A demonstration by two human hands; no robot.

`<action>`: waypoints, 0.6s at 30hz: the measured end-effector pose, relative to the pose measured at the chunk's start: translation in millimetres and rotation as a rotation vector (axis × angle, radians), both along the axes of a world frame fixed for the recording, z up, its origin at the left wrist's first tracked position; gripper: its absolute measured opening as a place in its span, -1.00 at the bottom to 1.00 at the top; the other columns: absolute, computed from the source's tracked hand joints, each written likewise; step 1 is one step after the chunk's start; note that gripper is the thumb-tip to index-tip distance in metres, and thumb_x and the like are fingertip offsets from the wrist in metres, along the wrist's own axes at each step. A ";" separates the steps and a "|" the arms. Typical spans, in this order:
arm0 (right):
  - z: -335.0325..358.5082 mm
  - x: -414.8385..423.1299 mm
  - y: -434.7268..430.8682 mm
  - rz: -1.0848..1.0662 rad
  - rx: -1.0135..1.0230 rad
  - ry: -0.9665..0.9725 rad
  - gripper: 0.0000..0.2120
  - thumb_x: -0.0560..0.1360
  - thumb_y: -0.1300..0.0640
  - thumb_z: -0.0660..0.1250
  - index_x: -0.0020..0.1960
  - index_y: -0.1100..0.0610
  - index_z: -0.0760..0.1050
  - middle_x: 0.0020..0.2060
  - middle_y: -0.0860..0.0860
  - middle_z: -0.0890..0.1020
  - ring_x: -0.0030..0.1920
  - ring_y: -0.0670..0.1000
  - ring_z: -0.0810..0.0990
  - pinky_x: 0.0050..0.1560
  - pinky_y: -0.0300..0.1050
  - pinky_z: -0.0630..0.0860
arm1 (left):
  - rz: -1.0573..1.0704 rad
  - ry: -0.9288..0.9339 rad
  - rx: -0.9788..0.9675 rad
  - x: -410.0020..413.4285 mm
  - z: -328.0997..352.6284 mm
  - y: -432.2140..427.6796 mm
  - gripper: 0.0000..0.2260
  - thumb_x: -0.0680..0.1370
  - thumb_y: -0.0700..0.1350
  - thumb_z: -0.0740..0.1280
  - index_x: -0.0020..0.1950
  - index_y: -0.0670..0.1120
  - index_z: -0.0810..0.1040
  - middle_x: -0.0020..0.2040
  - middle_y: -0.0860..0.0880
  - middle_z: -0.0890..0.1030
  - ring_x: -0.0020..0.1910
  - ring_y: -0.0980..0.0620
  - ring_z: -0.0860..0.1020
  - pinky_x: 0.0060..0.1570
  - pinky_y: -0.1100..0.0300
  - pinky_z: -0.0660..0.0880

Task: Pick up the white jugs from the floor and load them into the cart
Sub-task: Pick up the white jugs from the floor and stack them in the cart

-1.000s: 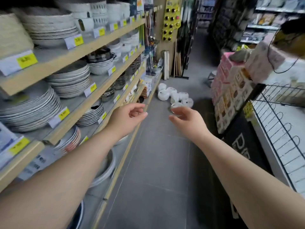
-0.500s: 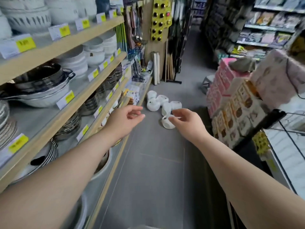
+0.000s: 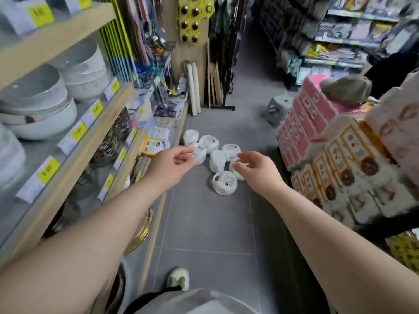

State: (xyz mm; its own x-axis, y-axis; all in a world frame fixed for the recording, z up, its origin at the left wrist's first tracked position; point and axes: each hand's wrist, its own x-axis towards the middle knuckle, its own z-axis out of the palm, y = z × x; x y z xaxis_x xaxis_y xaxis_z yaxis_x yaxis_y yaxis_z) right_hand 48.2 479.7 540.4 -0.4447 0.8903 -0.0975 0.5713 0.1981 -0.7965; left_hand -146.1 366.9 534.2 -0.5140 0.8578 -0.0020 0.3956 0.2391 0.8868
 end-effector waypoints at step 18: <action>-96.0 -140.9 356.0 -0.164 -0.227 -0.049 -0.61 0.49 -0.03 0.39 0.28 0.06 0.51 0.10 -0.01 0.62 0.04 -0.01 0.61 0.14 0.06 0.57 | -0.116 -0.036 -0.234 -153.7 -83.3 383.4 -0.77 0.52 -0.10 0.42 0.18 -0.01 0.60 -0.02 0.06 0.63 -0.13 0.14 0.55 -0.21 0.57 0.39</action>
State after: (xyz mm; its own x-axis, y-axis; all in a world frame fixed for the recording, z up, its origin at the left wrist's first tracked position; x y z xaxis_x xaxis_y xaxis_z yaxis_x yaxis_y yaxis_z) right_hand -92.7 835.7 444.5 -0.2865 0.9028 -0.3206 0.6195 -0.0807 -0.7808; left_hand -299.8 750.2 451.0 -0.4081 0.8851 -0.2238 0.4014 0.3941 0.8268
